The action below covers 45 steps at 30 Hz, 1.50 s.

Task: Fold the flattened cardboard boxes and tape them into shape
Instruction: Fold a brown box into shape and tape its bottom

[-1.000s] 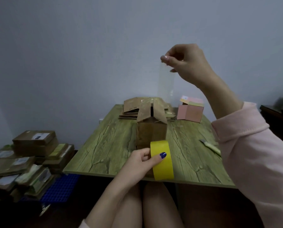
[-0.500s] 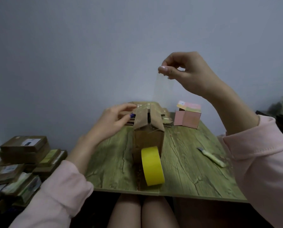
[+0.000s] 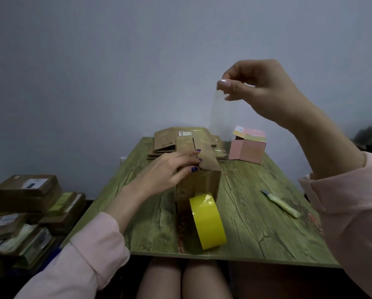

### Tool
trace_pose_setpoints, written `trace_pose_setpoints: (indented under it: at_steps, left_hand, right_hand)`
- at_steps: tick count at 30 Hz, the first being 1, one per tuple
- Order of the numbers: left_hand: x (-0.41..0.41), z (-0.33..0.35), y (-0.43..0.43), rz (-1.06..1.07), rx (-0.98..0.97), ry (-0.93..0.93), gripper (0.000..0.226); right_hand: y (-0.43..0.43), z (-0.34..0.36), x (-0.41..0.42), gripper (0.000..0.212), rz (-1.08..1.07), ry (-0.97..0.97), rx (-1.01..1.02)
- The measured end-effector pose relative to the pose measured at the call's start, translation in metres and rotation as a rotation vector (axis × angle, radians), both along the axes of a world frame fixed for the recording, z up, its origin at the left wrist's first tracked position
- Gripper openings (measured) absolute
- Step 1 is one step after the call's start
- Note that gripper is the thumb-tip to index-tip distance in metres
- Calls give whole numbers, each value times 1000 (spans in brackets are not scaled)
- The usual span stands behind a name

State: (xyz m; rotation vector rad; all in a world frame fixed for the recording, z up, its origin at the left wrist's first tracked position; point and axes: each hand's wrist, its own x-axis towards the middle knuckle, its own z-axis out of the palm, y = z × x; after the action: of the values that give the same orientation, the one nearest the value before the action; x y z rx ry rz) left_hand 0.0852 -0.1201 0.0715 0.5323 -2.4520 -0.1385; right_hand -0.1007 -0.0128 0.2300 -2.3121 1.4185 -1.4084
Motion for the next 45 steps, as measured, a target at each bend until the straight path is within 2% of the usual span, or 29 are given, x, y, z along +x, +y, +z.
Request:
trace_pose_setpoints:
  at_steps: [6, 10, 12, 15, 20, 24, 30, 33, 38, 45]
  left_hand:
    - [-3, 2, 2, 25, -23, -19, 51]
    - [-6, 3, -2, 20, 95, 69, 34]
    - [-7, 4, -2, 29, 134, 72, 33]
    - [-8, 2, 1, 40, 117, 60, 35]
    - [-7, -2, 4, 28, 136, 193, 21]
    - [-10, -3, 5, -2, 115, 191, 17]
    - [-10, -1, 4, 20, 209, 206, 10]
    - [-10, 2, 1, 11, 229, 148, 14]
    - [-6, 5, 3, -23, 302, 161, 54]
    - [1, -8, 1, -68, 405, 281, 60]
  right_hand:
    - [1, 3, 4, 14, -2, 20, 3]
    - [1, 3, 7, 14, -3, 29, 9]
    - [1, 3, 8, 14, -11, 27, 7]
    - [2, 3, 9, 14, -19, 31, 5]
    - [4, 5, 11, 12, -19, 49, 5]
    - [3, 8, 12, 13, -24, 49, 6]
    - [-7, 12, 11, 15, -43, 45, 36]
    - [-17, 10, 9, 15, -45, 31, 72]
    - [-38, 10, 8, 18, -45, 18, 112]
    - [-64, 13, 0, 16, -67, -5, 139]
